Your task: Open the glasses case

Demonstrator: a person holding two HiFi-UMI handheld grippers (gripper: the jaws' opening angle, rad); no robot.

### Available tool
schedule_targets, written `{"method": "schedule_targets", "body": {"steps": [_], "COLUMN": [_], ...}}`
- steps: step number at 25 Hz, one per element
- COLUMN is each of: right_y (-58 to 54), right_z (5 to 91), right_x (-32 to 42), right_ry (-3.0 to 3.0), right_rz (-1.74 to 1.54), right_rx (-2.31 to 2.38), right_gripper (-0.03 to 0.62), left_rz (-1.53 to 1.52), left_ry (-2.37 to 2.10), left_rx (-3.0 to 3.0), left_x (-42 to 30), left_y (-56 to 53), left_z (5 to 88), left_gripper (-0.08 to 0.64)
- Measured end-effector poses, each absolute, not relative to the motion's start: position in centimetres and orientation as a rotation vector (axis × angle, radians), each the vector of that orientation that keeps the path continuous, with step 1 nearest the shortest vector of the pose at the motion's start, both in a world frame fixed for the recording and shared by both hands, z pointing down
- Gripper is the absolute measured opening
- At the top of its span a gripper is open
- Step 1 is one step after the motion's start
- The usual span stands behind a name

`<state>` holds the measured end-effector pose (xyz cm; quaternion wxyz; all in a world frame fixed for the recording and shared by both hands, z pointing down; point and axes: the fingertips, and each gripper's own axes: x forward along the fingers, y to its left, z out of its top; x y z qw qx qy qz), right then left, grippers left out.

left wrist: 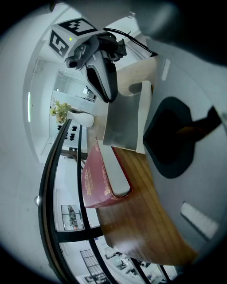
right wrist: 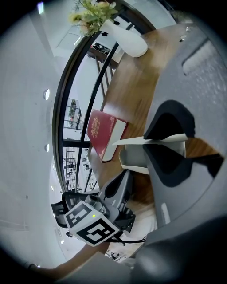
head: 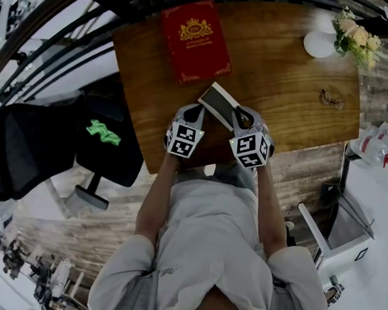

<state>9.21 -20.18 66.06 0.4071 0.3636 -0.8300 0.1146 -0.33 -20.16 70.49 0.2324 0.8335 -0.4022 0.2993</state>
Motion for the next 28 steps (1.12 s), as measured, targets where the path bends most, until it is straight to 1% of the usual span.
{"method": "schedule_targets", "body": {"steps": [8,28], "right_y": [-21.3,-23.3], "right_z": [66.2,67.0], "right_x": [10.1,11.7], "right_ry": [-2.088,-2.072], "right_rz": [0.301,0.339], "right_rx": [0.948,0.996], "right_gripper": [0.026,0.034], "left_rz": [0.825,0.869], "left_ry": [-1.110,-1.116], "left_rx": [2.288,2.279], "left_x": [-0.4,-0.3], "left_y": [-20.2,-20.2], "left_z": [70.5,70.8], "left_gripper": [0.020,0.020]}}
